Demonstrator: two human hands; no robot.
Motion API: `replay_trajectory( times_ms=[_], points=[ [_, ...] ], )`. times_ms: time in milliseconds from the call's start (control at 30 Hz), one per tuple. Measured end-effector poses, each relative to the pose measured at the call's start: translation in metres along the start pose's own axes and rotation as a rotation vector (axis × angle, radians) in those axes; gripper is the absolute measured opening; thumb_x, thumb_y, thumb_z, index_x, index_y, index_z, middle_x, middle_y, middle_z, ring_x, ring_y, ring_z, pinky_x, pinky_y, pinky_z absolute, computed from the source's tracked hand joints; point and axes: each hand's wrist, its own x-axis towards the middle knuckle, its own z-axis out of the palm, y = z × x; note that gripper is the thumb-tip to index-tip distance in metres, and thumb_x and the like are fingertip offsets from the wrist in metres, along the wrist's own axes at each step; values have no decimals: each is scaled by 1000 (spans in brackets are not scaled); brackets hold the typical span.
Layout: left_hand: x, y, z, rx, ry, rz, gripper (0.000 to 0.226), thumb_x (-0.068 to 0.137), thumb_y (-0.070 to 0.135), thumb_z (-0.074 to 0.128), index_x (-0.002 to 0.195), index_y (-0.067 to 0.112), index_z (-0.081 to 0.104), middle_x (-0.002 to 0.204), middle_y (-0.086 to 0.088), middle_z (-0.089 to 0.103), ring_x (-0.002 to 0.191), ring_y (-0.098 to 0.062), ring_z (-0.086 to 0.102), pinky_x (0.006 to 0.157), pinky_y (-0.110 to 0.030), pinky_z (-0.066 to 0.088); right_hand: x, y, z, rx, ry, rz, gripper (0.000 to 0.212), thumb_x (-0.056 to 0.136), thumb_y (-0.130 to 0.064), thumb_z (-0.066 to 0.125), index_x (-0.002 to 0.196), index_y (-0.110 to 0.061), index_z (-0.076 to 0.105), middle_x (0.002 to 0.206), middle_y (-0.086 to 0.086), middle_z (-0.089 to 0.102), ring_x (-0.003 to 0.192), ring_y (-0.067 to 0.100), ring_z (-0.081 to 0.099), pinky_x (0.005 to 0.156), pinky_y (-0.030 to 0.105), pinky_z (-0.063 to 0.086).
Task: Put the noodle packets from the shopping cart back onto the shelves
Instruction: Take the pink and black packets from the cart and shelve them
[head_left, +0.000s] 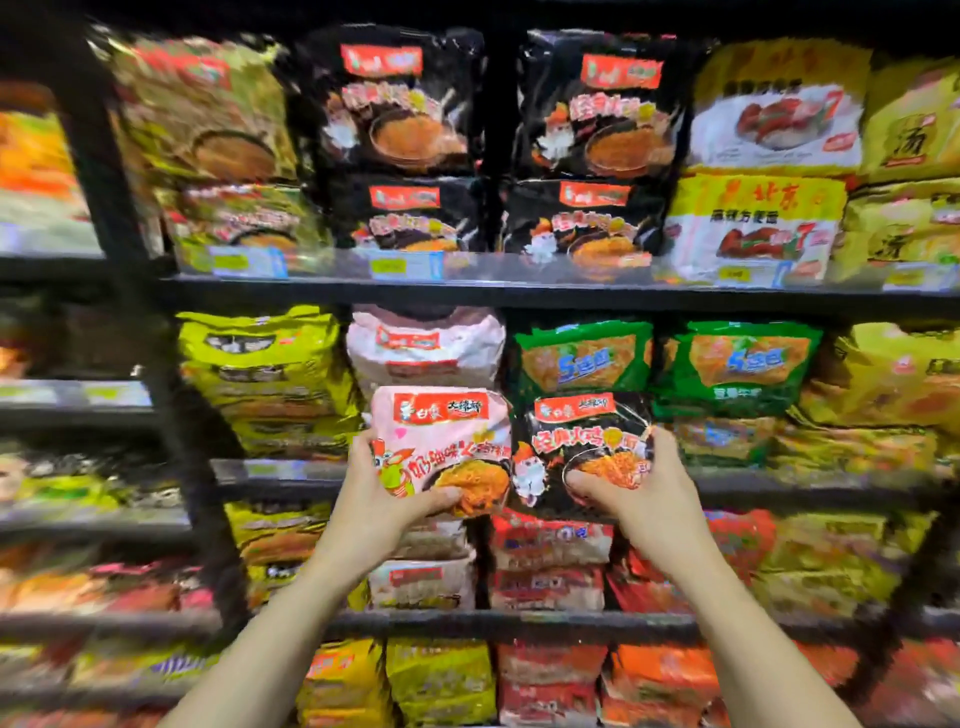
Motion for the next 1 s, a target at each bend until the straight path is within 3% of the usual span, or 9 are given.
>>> replay_trajectory(
  times_ms=[133, 233, 367, 433, 533, 633, 700, 833, 1000],
  points=[
    [-22, 0, -40, 21, 160, -62, 85, 59, 16, 98, 122, 24, 42, 118, 4, 64, 102, -4, 65, 88, -29, 53, 2, -23, 32, 67, -124, -83, 72, 71, -33, 93, 123, -28, 43, 107, -17, 64, 92, -5, 60, 73, 13, 43],
    [-40, 0, -68, 10, 247, -111, 95, 48, 25, 102, 122, 25, 42, 119, -1, 66, 106, -13, 68, 88, -37, 59, 4, -33, 61, 125, -213, -112, 78, 67, -33, 95, 127, -25, 45, 111, -11, 68, 95, 5, 66, 74, 21, 46],
    [-68, 2, -110, 18, 347, -164, 99, 39, 37, 105, 117, 36, 44, 120, -3, 68, 109, -20, 70, 93, -52, 57, -6, -51, 100, 186, -325, -156, 73, 68, -30, 95, 121, -29, 45, 109, -11, 68, 94, 1, 66, 73, 19, 47],
    [-84, 3, -131, 60, 412, -166, 98, 46, 34, 103, 123, 32, 42, 120, -2, 66, 108, -18, 70, 94, -49, 57, -15, -59, 121, 209, -386, -176, 72, 68, -29, 95, 122, -27, 47, 108, -15, 67, 93, -2, 65, 75, 20, 48],
    [-104, 2, -156, 107, 462, -175, 94, 56, 27, 101, 126, 30, 38, 121, 0, 65, 105, -11, 70, 93, -39, 58, -26, -72, 151, 211, -466, -183, 81, 64, -37, 96, 128, -26, 48, 112, -11, 69, 98, 9, 68, 87, 36, 54],
    [-122, 1, -186, 146, 512, -186, 91, 65, 19, 96, 129, 30, 33, 120, 6, 63, 100, 0, 68, 86, -25, 58, -39, -91, 184, 222, -519, -203, 80, 64, -35, 96, 126, -28, 47, 111, -10, 70, 98, 13, 69, 88, 38, 54],
    [-131, -2, -209, 152, 551, -204, 91, 65, 20, 96, 129, 32, 32, 120, 8, 62, 99, 2, 68, 88, -28, 58, -49, -105, 208, 230, -555, -209, 79, 63, -35, 97, 124, -30, 46, 110, -9, 70, 97, 13, 70, 88, 40, 56],
    [-142, -9, -270, 163, 613, -215, 96, 57, 34, 100, 128, 37, 34, 123, 7, 61, 109, -9, 67, 92, -44, 59, -71, -139, 263, 244, -596, -226, 87, 63, -37, 97, 130, -27, 43, 112, -7, 69, 97, 14, 69, 85, 39, 56],
    [-141, -16, -344, 162, 604, -177, 90, 67, 23, 95, 131, 34, 32, 122, 9, 61, 105, -4, 68, 94, -40, 59, -98, -187, 325, 269, -605, -246, 84, 65, -32, 96, 126, -34, 37, 111, -10, 68, 96, 9, 67, 78, 30, 51]
  ],
)
